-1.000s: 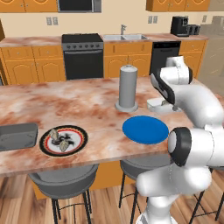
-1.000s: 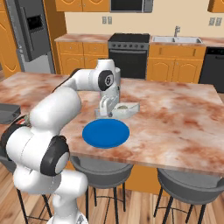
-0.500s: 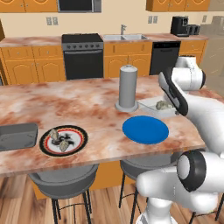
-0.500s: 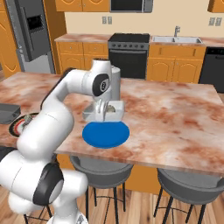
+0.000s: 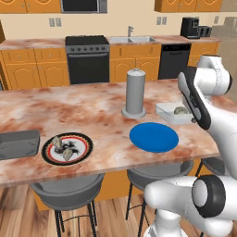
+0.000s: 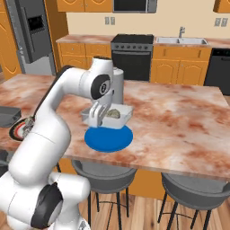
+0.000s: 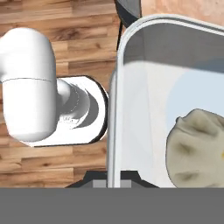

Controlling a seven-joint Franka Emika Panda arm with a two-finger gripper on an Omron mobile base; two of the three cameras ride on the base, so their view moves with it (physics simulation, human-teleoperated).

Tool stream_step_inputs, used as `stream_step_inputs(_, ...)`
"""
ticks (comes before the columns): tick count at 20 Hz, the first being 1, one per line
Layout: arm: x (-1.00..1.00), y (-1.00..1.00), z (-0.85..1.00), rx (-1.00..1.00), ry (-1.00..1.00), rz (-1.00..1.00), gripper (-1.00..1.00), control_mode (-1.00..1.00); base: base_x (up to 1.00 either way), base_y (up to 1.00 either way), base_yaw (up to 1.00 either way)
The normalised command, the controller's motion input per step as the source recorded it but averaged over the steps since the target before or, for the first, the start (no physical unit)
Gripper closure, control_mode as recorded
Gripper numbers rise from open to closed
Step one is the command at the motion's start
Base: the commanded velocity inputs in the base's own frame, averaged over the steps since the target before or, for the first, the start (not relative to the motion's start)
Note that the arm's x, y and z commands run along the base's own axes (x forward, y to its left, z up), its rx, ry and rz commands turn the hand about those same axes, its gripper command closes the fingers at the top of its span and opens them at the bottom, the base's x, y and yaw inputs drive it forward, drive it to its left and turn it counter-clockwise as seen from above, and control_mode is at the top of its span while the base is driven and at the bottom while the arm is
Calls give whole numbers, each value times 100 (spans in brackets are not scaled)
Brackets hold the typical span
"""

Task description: Place two dumplings into each of the tupperware containers and then place the containers in the fridge.

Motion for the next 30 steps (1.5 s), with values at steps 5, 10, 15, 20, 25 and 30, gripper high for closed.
stream_step_inputs(5, -62, 46, 1, 0, -12, 0, 100, -100, 0, 0, 0)
stream_step_inputs(10, -51, 33, -1, 0, -9, 0, 100, -100, 0, 0, 0)
stream_step_inputs(15, -8, 22, 0, -1, 0, 0, 100, -100, 0, 0, 0)
stream_step_inputs(20, -22, 1, 0, 0, -8, 1, 100, -100, 0, 0, 0)
stream_step_inputs(25, -14, 5, 0, 0, -20, 1, 100, -100, 0, 0, 0)
stream_step_inputs(30, -27, 4, 1, 0, -17, 1, 100, -100, 0, 0, 0)
